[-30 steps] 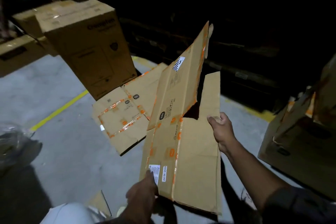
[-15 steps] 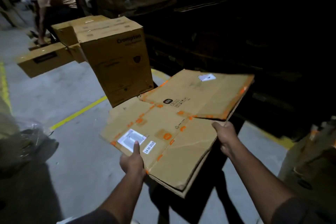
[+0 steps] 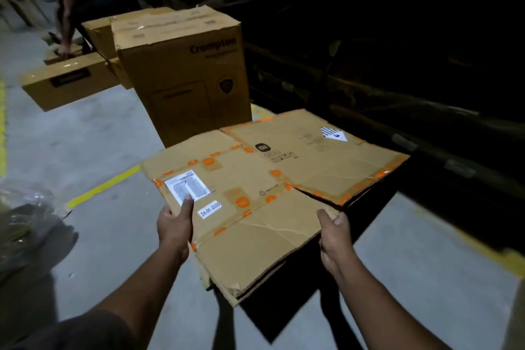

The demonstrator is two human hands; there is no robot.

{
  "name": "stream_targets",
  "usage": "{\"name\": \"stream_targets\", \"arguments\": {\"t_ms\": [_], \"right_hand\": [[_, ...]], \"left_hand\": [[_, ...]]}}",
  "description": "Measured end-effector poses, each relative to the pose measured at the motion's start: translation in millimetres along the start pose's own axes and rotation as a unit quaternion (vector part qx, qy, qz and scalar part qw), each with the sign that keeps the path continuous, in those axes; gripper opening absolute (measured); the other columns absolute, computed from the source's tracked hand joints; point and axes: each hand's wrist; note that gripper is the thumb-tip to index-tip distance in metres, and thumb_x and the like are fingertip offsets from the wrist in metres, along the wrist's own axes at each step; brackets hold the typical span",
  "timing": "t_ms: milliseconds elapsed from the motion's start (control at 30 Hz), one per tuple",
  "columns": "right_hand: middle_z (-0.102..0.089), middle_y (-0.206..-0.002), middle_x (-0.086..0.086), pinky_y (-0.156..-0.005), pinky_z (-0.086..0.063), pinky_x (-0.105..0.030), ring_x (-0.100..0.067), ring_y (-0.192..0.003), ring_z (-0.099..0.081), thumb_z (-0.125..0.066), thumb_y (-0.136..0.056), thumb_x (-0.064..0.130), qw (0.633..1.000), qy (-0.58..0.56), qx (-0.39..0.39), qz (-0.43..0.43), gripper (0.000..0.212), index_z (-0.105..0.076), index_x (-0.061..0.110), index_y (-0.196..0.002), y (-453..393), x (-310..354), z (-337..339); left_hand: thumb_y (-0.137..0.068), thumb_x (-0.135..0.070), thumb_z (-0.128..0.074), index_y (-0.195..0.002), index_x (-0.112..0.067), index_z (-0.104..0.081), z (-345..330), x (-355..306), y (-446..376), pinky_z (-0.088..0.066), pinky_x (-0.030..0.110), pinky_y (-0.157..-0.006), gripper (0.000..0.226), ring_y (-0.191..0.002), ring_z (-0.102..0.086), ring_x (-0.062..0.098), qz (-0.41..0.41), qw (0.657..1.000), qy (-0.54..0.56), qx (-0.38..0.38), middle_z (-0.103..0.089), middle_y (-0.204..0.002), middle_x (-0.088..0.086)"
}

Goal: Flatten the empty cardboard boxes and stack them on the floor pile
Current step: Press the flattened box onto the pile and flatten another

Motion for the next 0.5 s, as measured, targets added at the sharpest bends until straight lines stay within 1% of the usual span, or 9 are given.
{"name": "stream_targets", "arguments": {"t_ms": [67,100,133,167,233,333,367,433,500], "right_hand": [[-0.042,-0.104,0.003,-0.071,-0.040,-0.031,-0.011,-0.083,-0.043,-0.061,-0.092,0.043,0.999,-0.022,0.010,-0.038,0.045,-0.038,0.017,-0.120,-27,-12,-25],[-0.048,-0.115,-0.001,-0.069,-0.045,-0.031,-0.014,-0.088,-0.051,-0.060,-0.094,0.040,0.997,-0.031,0.030,-0.071,0.051,-0.038,0.014,-0.132,-40,-19,-37],[-0.050,-0.131,-0.008,-0.066,-0.052,-0.033,-0.023,-0.099,-0.059,-0.057,-0.099,0.032,0.991,-0.043,0.062,-0.108,0.054,-0.034,0.011,-0.143,-51,-28,-49],[-0.046,-0.143,-0.016,-0.066,-0.057,-0.036,-0.032,-0.108,-0.062,-0.054,-0.103,0.023,0.984,-0.050,0.097,-0.143,0.058,-0.026,0.011,-0.152,-60,-37,-57],[-0.044,-0.145,-0.031,-0.066,-0.059,-0.037,-0.036,-0.097,-0.068,-0.048,-0.105,0.014,0.970,-0.038,0.141,-0.195,0.065,-0.012,0.011,-0.158,-68,-49,-66],[-0.048,-0.138,-0.038,-0.083,-0.058,-0.045,-0.035,-0.083,-0.070,-0.047,-0.104,0.006,0.964,-0.015,0.139,-0.225,0.070,-0.003,0.009,-0.159,-80,-68,-68],[-0.048,-0.137,-0.038,-0.088,-0.057,-0.048,-0.035,-0.083,-0.070,-0.046,-0.104,0.003,0.966,-0.010,0.131,-0.224,0.069,-0.003,0.008,-0.158,-85,-75,-67],[-0.048,-0.140,-0.034,-0.091,-0.056,-0.050,-0.036,-0.089,-0.070,-0.045,-0.103,-0.001,0.970,-0.010,0.109,-0.217,0.071,-0.002,0.009,-0.158,-91,-84,-69],[-0.036,-0.152,-0.029,-0.096,-0.053,-0.049,-0.039,-0.111,-0.064,-0.047,-0.101,-0.005,0.971,-0.036,0.106,-0.210,0.081,0.006,0.015,-0.159,-94,-84,-76]], "left_hand": [[-0.094,-0.042,-0.067,-0.112,-0.015,-0.063,-7,8,-23,-0.054,0.026,-0.066,0.033,-0.096,-0.070,0.012,0.048,0.996,0.038,0.063,-0.074,-0.107,0.002],[-0.095,-0.039,-0.067,-0.112,-0.014,-0.063,-11,21,-31,-0.047,0.022,-0.057,0.030,-0.091,-0.070,0.009,0.082,0.992,0.031,0.085,-0.074,-0.105,0.000],[-0.095,-0.033,-0.068,-0.113,-0.012,-0.064,-13,38,-34,-0.046,0.022,-0.055,0.028,-0.088,-0.071,0.012,0.120,0.987,0.010,0.104,-0.075,-0.104,0.003],[-0.093,-0.026,-0.071,-0.115,-0.008,-0.066,-14,60,-35,-0.050,0.025,-0.060,0.028,-0.086,-0.072,0.019,0.153,0.982,-0.012,0.107,-0.075,-0.106,0.009],[-0.091,-0.013,-0.072,-0.116,0.002,-0.066,-17,98,-33,-0.055,0.032,-0.067,0.029,-0.084,-0.071,0.029,0.213,0.974,-0.019,0.072,-0.073,-0.103,0.018],[-0.091,-0.006,-0.071,-0.111,0.004,-0.064,-25,132,-35,-0.054,0.030,-0.047,0.023,-0.075,-0.068,0.031,0.274,0.962,-0.007,0.023,-0.071,-0.094,0.019],[-0.091,-0.006,-0.070,-0.111,0.002,-0.064,-27,141,-37,-0.054,0.030,-0.048,0.022,-0.076,-0.068,0.031,0.271,0.962,-0.010,0.010,-0.071,-0.095,0.019],[-0.092,-0.008,-0.070,-0.114,0.000,-0.064,-32,149,-44,-0.058,0.036,-0.065,0.024,-0.083,-0.069,0.032,0.248,0.969,-0.015,0.001,-0.072,-0.103,0.019],[-0.092,-0.011,-0.071,-0.122,-0.002,-0.062,-34,152,-57,-0.059,0.046,-0.085,0.032,-0.093,-0.071,0.034,0.213,0.977,-0.018,-0.014,-0.072,-0.111,0.019]]}}
Point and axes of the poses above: each hand's wrist, its own y-axis away from the middle knuckle, its own z-axis out of the back of the hand, x = y × z
